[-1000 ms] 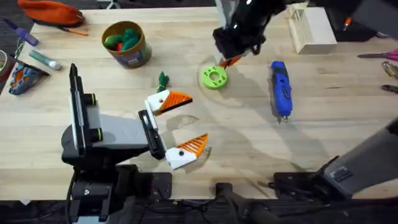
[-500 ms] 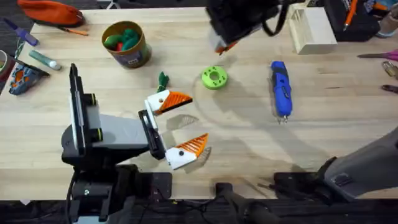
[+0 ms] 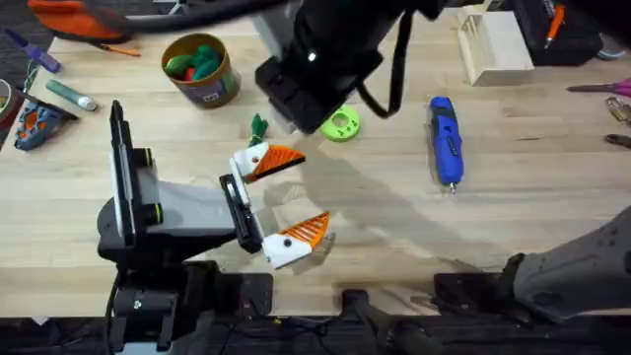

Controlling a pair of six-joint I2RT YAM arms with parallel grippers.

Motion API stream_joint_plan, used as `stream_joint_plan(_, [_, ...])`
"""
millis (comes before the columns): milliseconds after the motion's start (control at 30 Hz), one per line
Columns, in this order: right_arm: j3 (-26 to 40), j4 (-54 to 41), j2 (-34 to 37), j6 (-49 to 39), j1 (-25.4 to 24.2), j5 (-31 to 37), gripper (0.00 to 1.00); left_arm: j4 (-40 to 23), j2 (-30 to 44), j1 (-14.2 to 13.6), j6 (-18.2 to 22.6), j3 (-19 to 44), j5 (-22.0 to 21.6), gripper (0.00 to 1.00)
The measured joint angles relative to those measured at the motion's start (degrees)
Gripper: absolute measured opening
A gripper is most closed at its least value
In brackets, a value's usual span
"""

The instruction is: Pick up the gripper from the table and insert it into the empty holder that is missing its gripper. Then pick up a screw, insert it into the mounting hole, and use the screwdriver to tighten it. Finally, clean up the table by picking up the vegetable and placing it into the bucket.

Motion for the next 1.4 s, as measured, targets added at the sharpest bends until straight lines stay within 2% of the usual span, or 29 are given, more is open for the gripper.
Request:
stream_joint_plan(400, [9.2, -4.4, 5.0, -0.1, 4.2, 0.0, 0.006, 0.0, 0.0, 0.0, 0.0, 0.0, 0.0, 0.985])
stream_joint_plan(833, [9.5, -3.1, 7.5, -2.8, 7.6, 0.0, 0.006, 0.0, 0.0, 0.0, 0.0, 0.0, 0.0, 0.985])
stream_joint_plan(1400, [9.6, -1.2, 10.4, -4.3, 7.9, 0.0, 0.006, 0.0, 0.0, 0.0, 0.0, 0.0, 0.0, 0.985])
